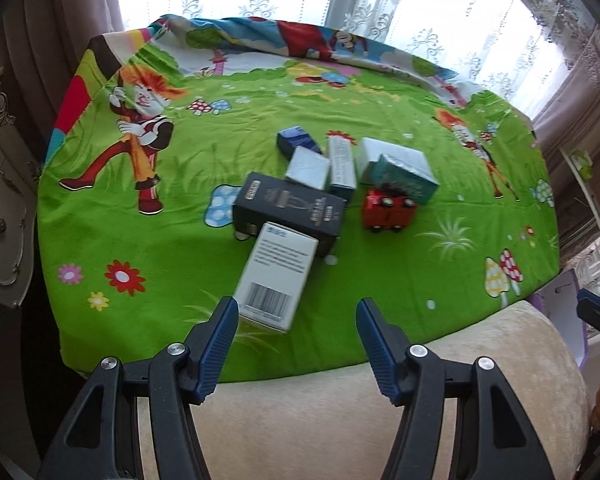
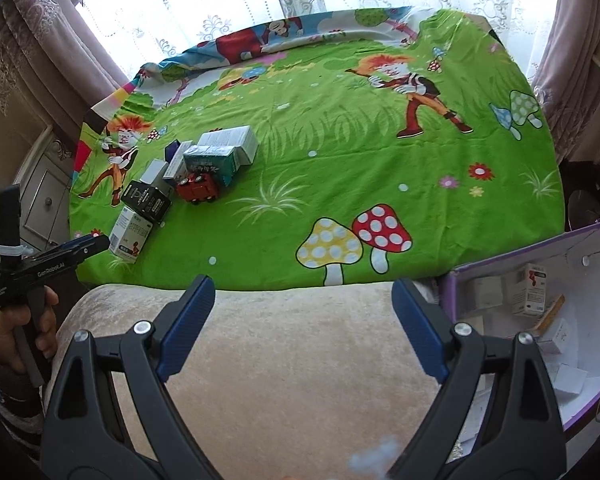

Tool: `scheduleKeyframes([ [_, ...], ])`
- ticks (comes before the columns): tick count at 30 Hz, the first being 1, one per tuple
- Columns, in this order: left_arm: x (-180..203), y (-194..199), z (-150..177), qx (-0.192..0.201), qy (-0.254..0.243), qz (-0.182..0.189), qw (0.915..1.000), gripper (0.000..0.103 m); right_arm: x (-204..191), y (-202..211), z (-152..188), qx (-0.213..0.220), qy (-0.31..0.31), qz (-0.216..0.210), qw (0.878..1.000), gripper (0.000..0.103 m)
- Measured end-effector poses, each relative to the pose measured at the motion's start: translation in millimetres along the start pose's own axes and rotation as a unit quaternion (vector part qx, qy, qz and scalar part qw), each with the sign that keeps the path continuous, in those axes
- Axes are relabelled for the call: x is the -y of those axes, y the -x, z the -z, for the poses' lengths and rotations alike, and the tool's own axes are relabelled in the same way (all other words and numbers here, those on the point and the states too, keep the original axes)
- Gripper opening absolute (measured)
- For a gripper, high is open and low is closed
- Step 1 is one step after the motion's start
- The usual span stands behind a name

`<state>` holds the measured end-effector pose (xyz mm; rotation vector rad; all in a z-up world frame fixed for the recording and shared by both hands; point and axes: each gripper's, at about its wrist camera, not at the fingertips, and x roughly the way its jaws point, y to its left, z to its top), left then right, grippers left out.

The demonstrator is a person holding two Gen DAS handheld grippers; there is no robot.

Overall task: Organize rigid objects
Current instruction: 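Move both grippers back to the boxes on the bed, then grasp the white barcode box with the left gripper and lift it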

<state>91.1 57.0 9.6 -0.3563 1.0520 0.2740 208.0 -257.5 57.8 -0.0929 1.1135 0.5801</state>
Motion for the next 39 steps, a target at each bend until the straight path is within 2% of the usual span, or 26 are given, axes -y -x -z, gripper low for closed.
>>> scheduleKeyframes([
  [8,-11,-22,-8,-0.023,-0.012,-0.014,0.9996,0.062,-16,-22,-16,-0.020,0.015,-0.006,1.000,0.092],
  [19,-12,-48,-10,-0.057,-0.024,-0.003,0.9981,0.062,-51,-52,-50,-0.024,0.044,-0.013,0.999,0.092],
  [21,-10,-54,-10,-0.067,-0.027,0.007,0.9974,0.052,-58,-60,-55,-0.028,0.045,-0.015,0.998,0.092],
  [22,-10,-57,-9,-0.072,-0.028,0.011,0.9969,0.044,-61,-62,-57,-0.029,0.046,-0.017,0.998,0.092],
  [23,-9,-57,-9,-0.073,-0.028,0.013,0.9969,0.044,-65,-66,-59,-0.031,0.048,-0.020,0.998,0.092],
  [28,-3,-53,-6,-0.069,-0.039,0.033,0.9963,0.043,-79,-83,-68,-0.040,0.050,-0.033,0.997,0.092],
  [35,19,-36,-2,-0.059,-0.039,0.091,0.9934,0.043,-92,-104,-82,-0.041,0.041,-0.031,0.998,0.092],
  [37,24,-29,-3,-0.043,-0.031,0.099,0.9937,0.043,-95,-109,-86,-0.041,0.036,-0.031,0.998,0.092],
  [39,25,-18,-5,-0.011,-0.019,0.102,0.9946,0.043,-98,-115,-89,-0.042,0.032,-0.028,0.998,0.092],
])
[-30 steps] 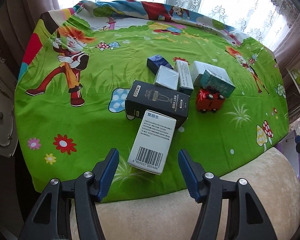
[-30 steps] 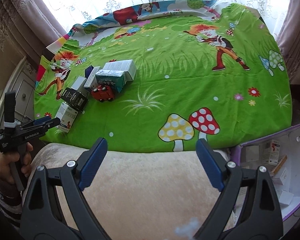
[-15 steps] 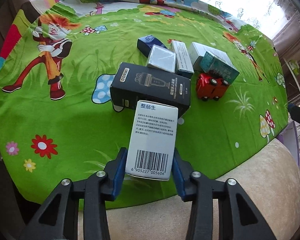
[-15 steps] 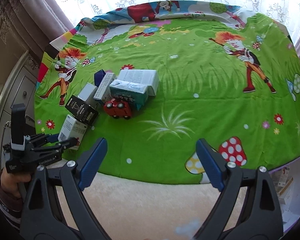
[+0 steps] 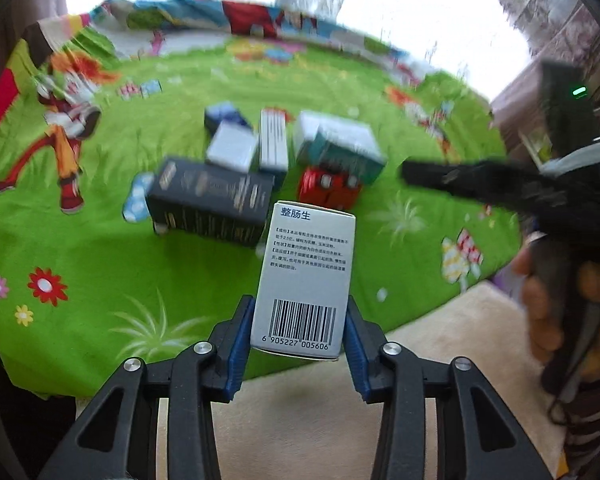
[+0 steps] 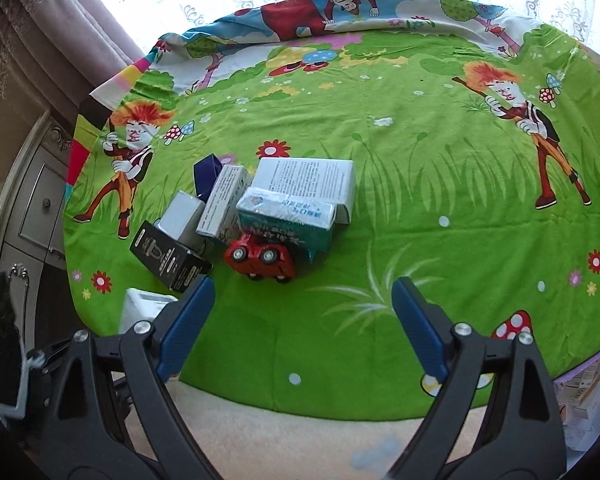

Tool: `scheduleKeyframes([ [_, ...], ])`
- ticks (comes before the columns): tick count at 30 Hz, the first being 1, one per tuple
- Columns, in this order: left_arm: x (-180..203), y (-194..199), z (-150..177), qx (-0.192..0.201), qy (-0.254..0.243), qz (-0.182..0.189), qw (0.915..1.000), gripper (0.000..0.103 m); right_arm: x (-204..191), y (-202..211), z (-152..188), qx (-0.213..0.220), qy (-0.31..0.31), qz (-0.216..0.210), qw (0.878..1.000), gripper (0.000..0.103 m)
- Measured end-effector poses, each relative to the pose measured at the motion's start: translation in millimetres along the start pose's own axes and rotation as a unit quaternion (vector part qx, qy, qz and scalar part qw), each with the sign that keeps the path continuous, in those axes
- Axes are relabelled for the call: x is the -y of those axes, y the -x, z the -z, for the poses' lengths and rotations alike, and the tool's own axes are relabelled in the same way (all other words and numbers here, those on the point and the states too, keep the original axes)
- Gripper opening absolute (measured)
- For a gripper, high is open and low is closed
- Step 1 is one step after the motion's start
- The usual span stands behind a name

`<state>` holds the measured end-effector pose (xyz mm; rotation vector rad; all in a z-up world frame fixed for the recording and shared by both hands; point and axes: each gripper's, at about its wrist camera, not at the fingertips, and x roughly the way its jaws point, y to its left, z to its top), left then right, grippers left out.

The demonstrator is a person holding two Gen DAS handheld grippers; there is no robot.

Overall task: Organize rigid objects
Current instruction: 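Grasp the white barcode box with the left gripper and lift it, then grasp the white box with blue print with the right gripper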

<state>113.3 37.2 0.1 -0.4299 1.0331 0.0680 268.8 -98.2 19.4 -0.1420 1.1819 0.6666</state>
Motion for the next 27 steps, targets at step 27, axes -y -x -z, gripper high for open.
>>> scheduleKeyframes([
  [27,-33,28,-17,0.112,0.115,-0.014,0.9869,0.043,-20,-62,-29,0.003,-0.035,0.052,0.998,0.092],
])
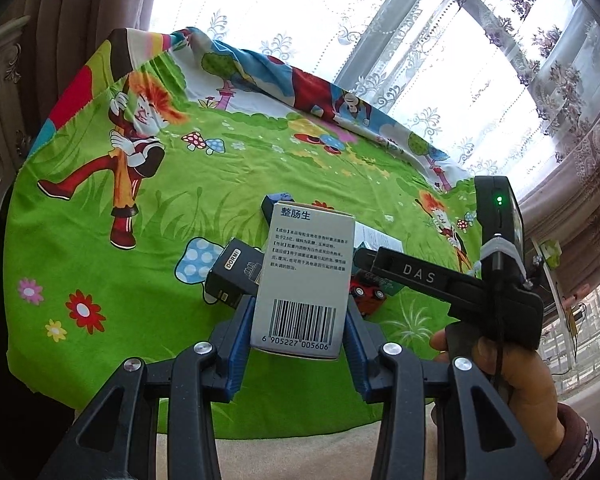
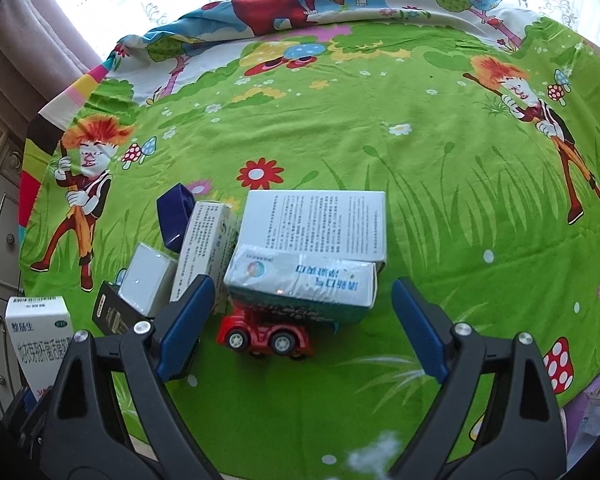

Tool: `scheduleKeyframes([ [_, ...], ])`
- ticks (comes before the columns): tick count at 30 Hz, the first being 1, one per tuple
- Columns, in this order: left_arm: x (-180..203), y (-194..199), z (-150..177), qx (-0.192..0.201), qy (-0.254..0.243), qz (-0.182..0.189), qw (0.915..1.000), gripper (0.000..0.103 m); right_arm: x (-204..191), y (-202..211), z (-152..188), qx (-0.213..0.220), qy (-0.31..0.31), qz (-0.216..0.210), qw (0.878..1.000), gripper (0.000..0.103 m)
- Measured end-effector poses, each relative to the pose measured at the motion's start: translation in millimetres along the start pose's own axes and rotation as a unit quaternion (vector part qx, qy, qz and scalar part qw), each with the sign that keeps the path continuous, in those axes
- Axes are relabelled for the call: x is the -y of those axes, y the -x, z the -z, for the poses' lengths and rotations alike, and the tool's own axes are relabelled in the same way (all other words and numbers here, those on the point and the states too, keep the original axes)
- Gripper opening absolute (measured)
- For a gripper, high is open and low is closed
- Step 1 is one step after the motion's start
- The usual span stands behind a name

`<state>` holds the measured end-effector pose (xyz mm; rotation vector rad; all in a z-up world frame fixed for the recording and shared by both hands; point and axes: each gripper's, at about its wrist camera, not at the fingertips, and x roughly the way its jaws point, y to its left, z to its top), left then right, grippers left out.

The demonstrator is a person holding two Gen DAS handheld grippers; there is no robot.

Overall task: Organize rigid objects
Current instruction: 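Grasp the white box with blue print with the right gripper, then carry both held boxes toward the purple-rimmed box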

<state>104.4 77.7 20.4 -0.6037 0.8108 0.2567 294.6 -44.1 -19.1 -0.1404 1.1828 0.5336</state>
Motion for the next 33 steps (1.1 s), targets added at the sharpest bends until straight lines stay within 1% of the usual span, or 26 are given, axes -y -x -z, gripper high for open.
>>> scheduleKeyframes([
  [2,-1,-2,0,-0.001,0.002,-0.001,1.0000,0.043,1,-3,0,0.002,0.000,0.005,1.000,0.090],
  [4,-2,-3,1,-0.002,0.003,-0.002,1.0000,0.043,2,-6,1,-0.001,0.000,0.007,1.000,0.076],
  [10,2,-1,1,0.000,-0.004,-0.011,0.9999,0.043,8,4,2,0.008,-0.005,0.002,1.000,0.076],
  [19,22,1,1,-0.006,-0.021,-0.009,0.9997,0.043,25,40,9,0.035,-0.010,-0.010,0.999,0.076],
  [33,77,-3,11,-0.023,-0.060,0.008,0.9979,0.043,59,91,34,0.071,-0.001,-0.001,0.997,0.076],
])
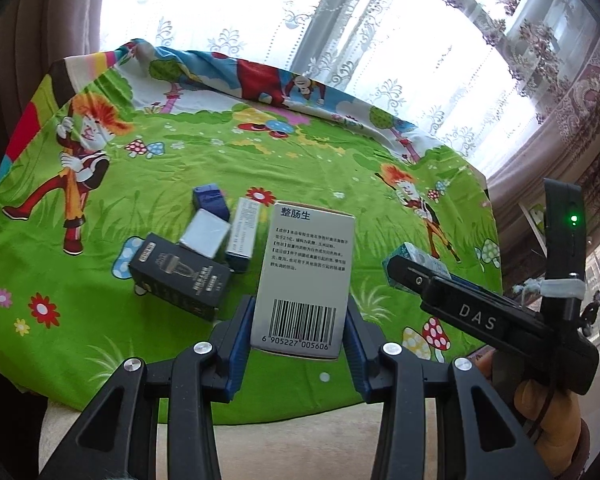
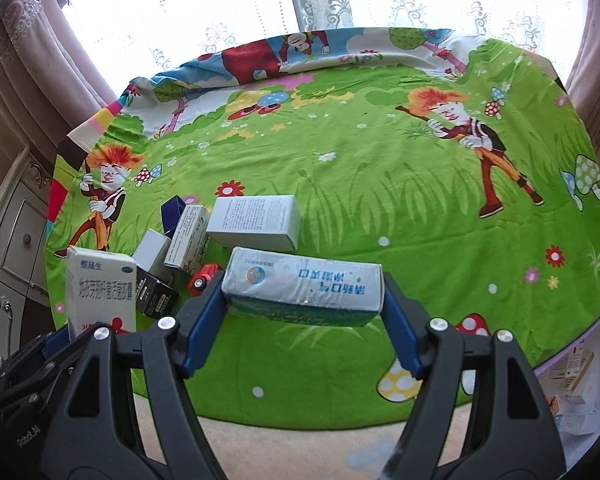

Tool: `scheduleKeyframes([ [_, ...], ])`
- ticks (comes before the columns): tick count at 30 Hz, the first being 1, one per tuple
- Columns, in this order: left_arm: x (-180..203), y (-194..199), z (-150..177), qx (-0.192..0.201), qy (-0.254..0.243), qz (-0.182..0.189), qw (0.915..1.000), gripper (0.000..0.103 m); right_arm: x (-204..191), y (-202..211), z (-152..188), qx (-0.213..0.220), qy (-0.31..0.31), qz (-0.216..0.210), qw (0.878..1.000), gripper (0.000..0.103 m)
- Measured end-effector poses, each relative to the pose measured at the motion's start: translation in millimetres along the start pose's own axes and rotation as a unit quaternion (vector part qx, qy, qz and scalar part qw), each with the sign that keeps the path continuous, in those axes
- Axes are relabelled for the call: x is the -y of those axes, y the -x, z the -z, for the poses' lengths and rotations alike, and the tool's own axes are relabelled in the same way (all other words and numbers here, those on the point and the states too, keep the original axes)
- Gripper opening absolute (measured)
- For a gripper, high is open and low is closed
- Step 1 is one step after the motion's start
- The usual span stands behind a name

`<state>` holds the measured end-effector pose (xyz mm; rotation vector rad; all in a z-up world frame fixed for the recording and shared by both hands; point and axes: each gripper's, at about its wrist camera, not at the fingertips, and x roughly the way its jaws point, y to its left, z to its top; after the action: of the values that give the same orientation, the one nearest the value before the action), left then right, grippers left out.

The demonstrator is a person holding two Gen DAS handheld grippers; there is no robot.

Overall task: Organize rigid objects
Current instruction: 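Carry both held boxes toward the purple-rimmed box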

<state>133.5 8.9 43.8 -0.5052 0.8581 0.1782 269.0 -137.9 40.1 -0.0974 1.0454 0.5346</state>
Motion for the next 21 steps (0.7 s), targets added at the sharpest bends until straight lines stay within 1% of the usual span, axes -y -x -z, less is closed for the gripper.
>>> scheduleKeyframes([
  [5,19,-3,3,-0.008,-0.015,0.007,0.9998,0.043,20,19,6,0.013,-0.013,0.002,1.000,0.076],
  [13,61,-14,9,-0.026,-0.053,0.021,0.9980,0.043,59,47,17,0.030,-0.039,0.011,0.999,0.076],
  [21,114,-27,19,-0.049,-0.102,0.048,0.9924,0.043,112,78,32,0.047,-0.076,0.032,0.996,0.076],
])
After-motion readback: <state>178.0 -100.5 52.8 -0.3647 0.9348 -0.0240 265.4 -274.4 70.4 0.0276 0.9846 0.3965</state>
